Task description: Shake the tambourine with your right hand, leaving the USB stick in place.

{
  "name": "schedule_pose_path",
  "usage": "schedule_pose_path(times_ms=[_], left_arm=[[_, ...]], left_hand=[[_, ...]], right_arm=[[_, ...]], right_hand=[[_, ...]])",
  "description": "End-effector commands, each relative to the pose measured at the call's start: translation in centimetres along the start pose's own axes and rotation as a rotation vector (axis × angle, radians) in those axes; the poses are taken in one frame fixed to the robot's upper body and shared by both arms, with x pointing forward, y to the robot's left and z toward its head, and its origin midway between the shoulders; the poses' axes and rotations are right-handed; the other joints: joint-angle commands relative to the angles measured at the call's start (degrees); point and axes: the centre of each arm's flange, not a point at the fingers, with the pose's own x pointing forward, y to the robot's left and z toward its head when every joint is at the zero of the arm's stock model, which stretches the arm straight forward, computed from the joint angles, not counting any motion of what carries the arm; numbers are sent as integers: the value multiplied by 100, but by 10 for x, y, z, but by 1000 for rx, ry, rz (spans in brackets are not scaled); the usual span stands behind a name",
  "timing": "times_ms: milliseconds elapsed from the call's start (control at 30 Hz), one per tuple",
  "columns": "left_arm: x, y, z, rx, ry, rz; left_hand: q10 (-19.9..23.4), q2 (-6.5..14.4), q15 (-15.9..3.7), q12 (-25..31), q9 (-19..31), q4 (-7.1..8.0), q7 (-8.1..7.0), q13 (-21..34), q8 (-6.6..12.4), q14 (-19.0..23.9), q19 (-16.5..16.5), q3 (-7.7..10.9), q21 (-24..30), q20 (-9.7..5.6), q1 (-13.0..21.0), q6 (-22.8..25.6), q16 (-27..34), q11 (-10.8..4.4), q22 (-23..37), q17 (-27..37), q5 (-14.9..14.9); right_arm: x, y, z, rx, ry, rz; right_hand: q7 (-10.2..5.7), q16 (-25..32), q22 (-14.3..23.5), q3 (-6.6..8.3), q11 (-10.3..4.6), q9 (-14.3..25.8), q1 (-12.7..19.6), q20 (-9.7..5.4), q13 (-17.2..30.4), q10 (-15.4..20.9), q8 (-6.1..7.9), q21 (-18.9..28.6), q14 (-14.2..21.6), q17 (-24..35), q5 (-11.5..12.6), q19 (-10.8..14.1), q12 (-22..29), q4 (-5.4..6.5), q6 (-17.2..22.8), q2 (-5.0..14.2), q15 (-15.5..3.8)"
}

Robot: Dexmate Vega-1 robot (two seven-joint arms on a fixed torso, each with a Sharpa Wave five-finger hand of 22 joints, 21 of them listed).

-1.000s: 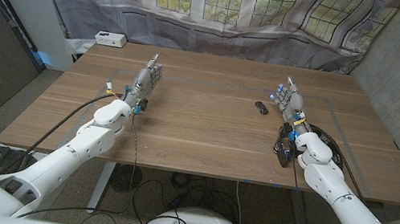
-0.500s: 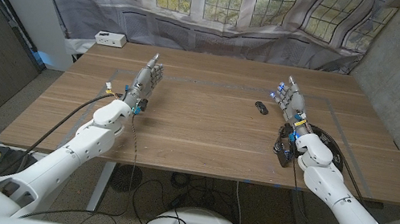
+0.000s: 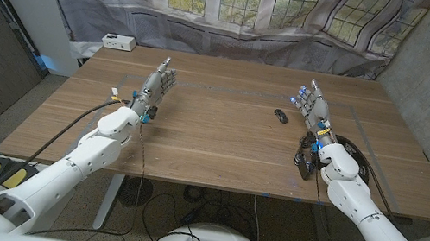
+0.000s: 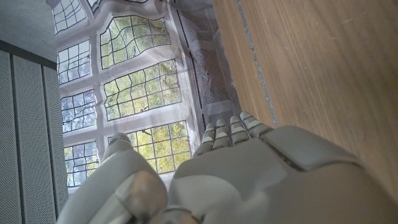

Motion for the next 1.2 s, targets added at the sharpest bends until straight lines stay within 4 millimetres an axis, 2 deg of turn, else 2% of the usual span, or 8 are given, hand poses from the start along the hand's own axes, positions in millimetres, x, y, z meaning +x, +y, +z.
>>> schedule_pose_path(times_ms=[33,200,333,633,1200], left_arm=[[-7,-2,5,23,-7,-12],[-7,-3,4,10,-6,-23],[-8,-7,8,4,-30,-10],[-15,-13,18,45,-70,15],[-22,-9,14,6,-47,4]], left_hand=[[50,-3,32,16,19,-30,24,28,52,12,-63,33,-28,14,58,71,17,39,4,8,-21],[99,4,36,27,19,-38,42,29,62,40,-51,36,-32,35,67,137,17,53,4,7,-24],[248,10,48,66,20,-52,65,30,75,183,87,37,1,81,80,259,46,100,3,7,-30],[492,18,37,116,21,-85,95,30,107,454,360,39,55,84,111,538,85,57,-1,5,-42],[600,38,44,119,23,-109,72,31,100,544,413,51,32,138,143,677,65,50,-2,5,-48]], right_arm=[[-10,-1,9,-4,-30,12],[-16,-6,13,-5,-45,17],[-19,-9,15,11,-58,16],[-29,-10,24,9,-60,40],[-50,-5,35,-37,-82,50]], right_hand=[[10,39,23,30,23,19,56,19,26,44,24,42,41,13,13,63,39,-5,88,32,29],[-2,6,23,31,39,18,79,44,28,43,19,5,-6,10,13,6,28,-18,110,28,64],[-9,-11,23,31,41,18,87,47,28,45,18,-12,-27,9,12,-14,21,-21,130,28,67],[-10,-16,24,32,45,17,77,54,29,82,29,-27,-20,18,11,-15,23,-5,202,58,78],[-12,-27,24,22,50,18,74,54,31,104,14,-40,0,24,7,6,12,-1,233,63,76]])
